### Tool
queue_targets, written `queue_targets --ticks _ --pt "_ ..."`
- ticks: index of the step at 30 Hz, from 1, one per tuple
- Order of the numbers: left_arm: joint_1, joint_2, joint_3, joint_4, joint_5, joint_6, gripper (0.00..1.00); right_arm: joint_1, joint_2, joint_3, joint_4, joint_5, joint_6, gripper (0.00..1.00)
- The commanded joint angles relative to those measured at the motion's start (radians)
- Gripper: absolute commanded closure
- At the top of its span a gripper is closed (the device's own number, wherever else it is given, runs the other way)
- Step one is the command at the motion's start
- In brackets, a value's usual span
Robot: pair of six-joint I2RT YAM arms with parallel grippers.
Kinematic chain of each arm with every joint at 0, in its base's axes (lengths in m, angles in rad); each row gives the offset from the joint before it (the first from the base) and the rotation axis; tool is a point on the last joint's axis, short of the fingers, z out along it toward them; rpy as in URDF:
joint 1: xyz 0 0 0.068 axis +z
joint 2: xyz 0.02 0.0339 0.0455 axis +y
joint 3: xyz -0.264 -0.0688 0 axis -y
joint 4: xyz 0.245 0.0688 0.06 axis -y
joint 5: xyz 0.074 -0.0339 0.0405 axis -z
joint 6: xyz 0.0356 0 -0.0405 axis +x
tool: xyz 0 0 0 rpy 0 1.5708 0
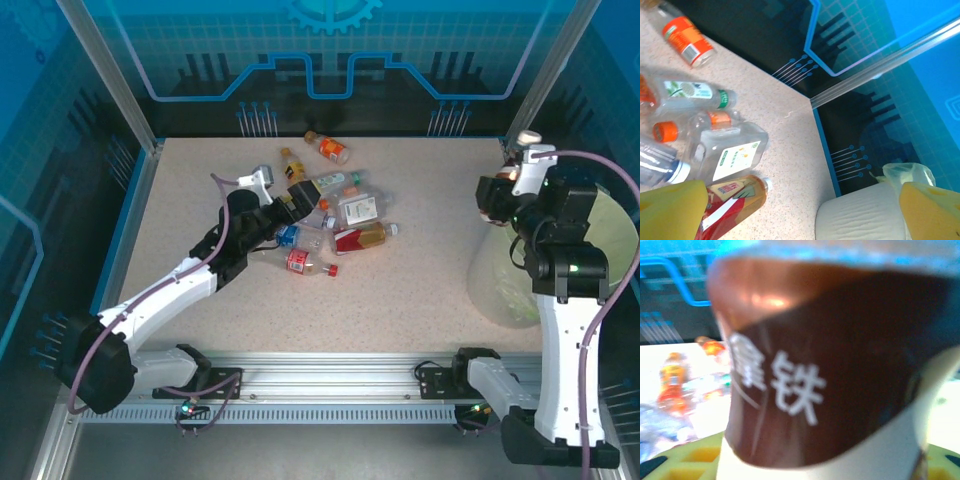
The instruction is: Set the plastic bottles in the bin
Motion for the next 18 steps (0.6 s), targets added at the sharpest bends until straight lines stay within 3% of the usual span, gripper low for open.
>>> queue_targets --ticks 1,9,18 --pt "0.018 -0.006 -0.028 -0.057 -0.020 -0.066 0.01 -0.075 0.024 0.043 -0.070 0.180 0.022 0.63" --pt "0.041 -0.005 -0.076 -0.087 -0.027 -0.150 0.01 -0.272 0.083 -0.005 -0.127 0.234 0.108 0.62" --pt "0.089 -0.026 -0.100 -0.241 -0.034 -0.203 0.01 -0.324 0.162 -0.072 -0.202 0.275 0.141 0.57"
